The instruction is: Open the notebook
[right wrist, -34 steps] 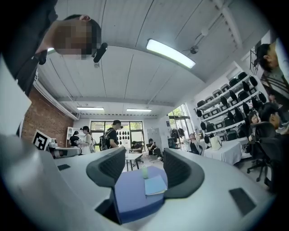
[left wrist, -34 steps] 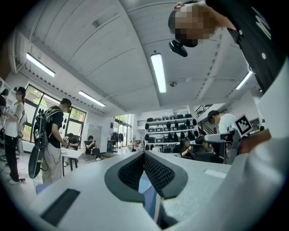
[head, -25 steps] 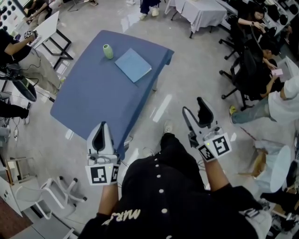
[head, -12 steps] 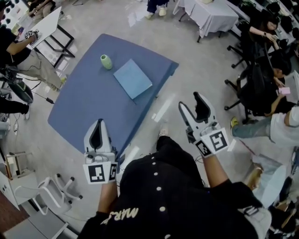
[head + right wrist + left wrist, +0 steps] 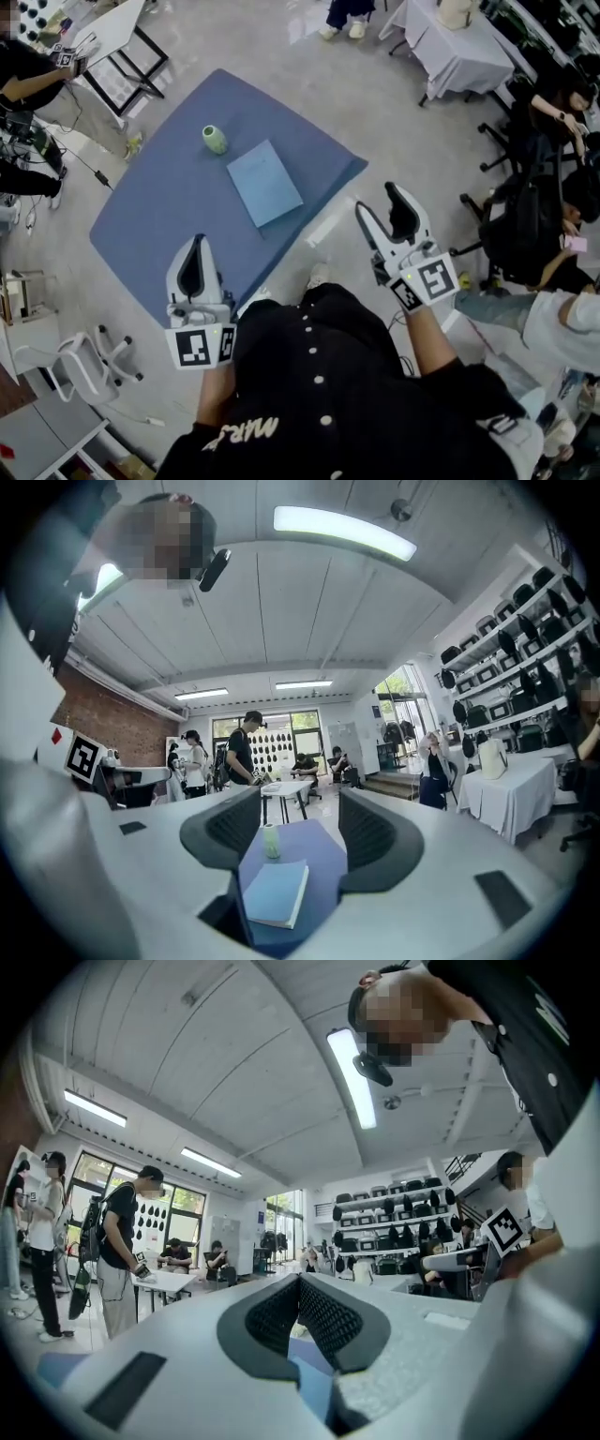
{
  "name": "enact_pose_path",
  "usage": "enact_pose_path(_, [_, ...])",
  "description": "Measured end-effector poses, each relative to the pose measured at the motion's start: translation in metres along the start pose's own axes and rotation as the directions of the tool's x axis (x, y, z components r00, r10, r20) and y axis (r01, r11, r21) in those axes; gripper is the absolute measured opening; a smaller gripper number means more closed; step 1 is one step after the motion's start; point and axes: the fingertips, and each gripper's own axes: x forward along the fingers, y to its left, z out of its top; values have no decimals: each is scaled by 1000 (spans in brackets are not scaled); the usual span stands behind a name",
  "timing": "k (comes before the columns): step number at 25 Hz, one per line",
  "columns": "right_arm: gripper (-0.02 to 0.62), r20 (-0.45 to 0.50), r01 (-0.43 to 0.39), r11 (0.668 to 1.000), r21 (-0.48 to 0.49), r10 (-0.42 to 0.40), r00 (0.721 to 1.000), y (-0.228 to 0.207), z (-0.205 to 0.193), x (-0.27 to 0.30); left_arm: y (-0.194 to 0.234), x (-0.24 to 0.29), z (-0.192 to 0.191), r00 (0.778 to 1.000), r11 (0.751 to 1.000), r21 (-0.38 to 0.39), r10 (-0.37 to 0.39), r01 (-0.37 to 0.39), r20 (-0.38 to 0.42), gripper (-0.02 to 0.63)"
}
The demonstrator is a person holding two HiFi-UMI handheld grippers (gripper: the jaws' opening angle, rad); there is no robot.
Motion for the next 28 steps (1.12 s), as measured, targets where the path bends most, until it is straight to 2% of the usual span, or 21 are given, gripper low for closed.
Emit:
enact_pose_path(7, [247, -85, -70, 997, 17, 71, 994, -13, -33, 59, 23, 15, -13, 997, 998, 26, 66, -65, -33, 3])
enact_pose_path(11, [247, -168, -80, 996, 45, 86, 982, -11, -60, 93, 45, 28, -19, 996, 997, 39, 63, -61, -58, 3])
enact_pose_path(15, [242, -272, -76, 991, 110, 104, 957, -7, -107, 125, 65, 36, -29, 995, 998, 36, 53, -50, -83, 3])
enact_pose_path(19, [241, -396, -78, 979, 189, 149, 906, -4, -171, 158, 80, 38, -50, 991, 999, 23, 47, -44, -127, 3])
enact_pose_path(23, [241, -517, -58, 956, 289, 207, 831, 1, -237, 180, 90, 34, -74, 981, 999, 10, 47, -46, -186, 3])
enact_pose_path(28, [237, -630, -23, 943, 333, 240, 738, -1, -310, 197, 98, 34, -103, 972, 999, -7, 49, -52, -231, 3])
